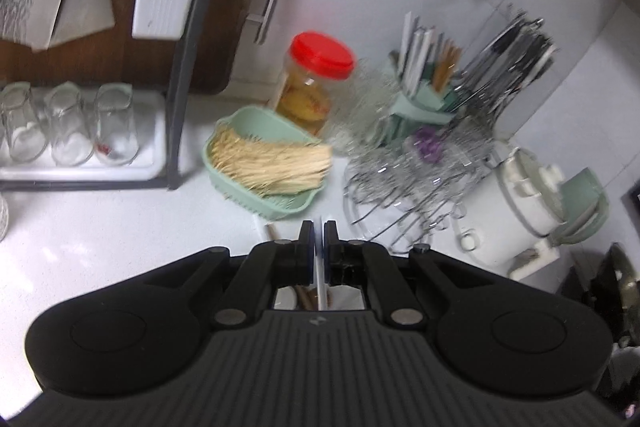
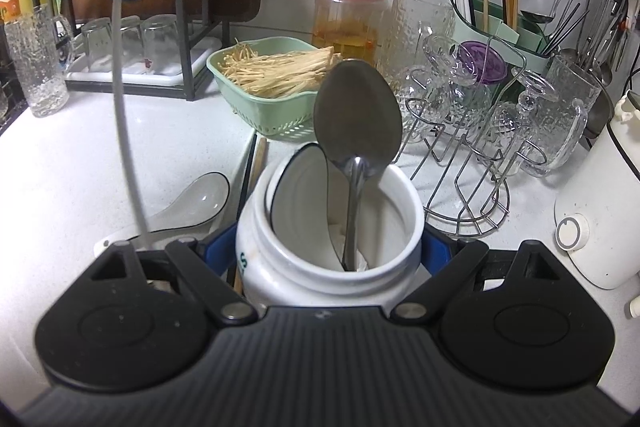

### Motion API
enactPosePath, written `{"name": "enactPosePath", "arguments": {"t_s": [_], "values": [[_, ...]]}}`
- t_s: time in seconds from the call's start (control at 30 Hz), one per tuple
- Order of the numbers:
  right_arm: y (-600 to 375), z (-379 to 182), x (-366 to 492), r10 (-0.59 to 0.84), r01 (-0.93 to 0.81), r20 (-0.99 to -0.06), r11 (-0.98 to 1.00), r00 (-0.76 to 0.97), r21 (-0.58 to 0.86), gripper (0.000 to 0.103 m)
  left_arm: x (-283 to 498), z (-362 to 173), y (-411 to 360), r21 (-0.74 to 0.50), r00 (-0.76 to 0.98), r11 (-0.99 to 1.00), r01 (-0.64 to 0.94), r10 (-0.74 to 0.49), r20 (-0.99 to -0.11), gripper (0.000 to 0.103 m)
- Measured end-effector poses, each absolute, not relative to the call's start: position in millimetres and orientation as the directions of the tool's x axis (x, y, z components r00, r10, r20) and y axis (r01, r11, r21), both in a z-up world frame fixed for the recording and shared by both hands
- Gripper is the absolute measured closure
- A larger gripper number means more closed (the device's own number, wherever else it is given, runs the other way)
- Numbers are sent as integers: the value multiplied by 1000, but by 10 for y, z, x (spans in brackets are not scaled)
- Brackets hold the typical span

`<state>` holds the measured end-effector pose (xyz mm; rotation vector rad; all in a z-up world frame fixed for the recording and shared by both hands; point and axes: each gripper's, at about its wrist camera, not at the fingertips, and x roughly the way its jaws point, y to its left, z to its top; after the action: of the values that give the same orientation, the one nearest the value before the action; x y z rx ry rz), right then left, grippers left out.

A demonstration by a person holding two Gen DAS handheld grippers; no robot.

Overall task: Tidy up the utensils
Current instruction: 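Grasp the long white plastic spoon handle with the left tool, then lift the white plastic spoon and lower it into the mug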

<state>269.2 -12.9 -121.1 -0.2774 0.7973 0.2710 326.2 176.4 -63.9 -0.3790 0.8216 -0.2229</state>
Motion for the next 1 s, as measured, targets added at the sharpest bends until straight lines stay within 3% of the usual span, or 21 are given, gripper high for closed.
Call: {"name": "enactPosePath", "arguments": {"t_s": [0.1, 0.23, 0.5, 0.57, 0.7, 1.0], "values": [[-124, -1222, 2675, 126, -332, -723, 931, 679, -149, 11, 3332, -796, 1829, -420, 642, 907, 16, -331, -691, 98], [-141, -1238, 2669, 154, -351, -723, 927, 674, -131, 0, 3394, -899, 1900, -416, 631, 909, -5, -320, -707, 99], [-272, -1279, 2638, 142, -294, -729, 952, 670, -84, 0, 3377, -694, 1846, -417, 652, 908, 45, -343, -676, 99], [-310, -1286, 2632, 162, -295, -726, 954, 669, -58, 1, 3334, -593, 1806, -416, 661, 907, 65, -351, -663, 99], [-318, -1273, 2617, 196, -322, -712, 946, 674, -44, 12, 3185, -330, 1708, -394, 694, 913, 109, -354, -627, 99], [-302, -1279, 2618, 199, -314, -710, 949, 675, -33, 12, 2952, 80, 1570, -362, 753, 919, 154, -347, -560, 99]]}}
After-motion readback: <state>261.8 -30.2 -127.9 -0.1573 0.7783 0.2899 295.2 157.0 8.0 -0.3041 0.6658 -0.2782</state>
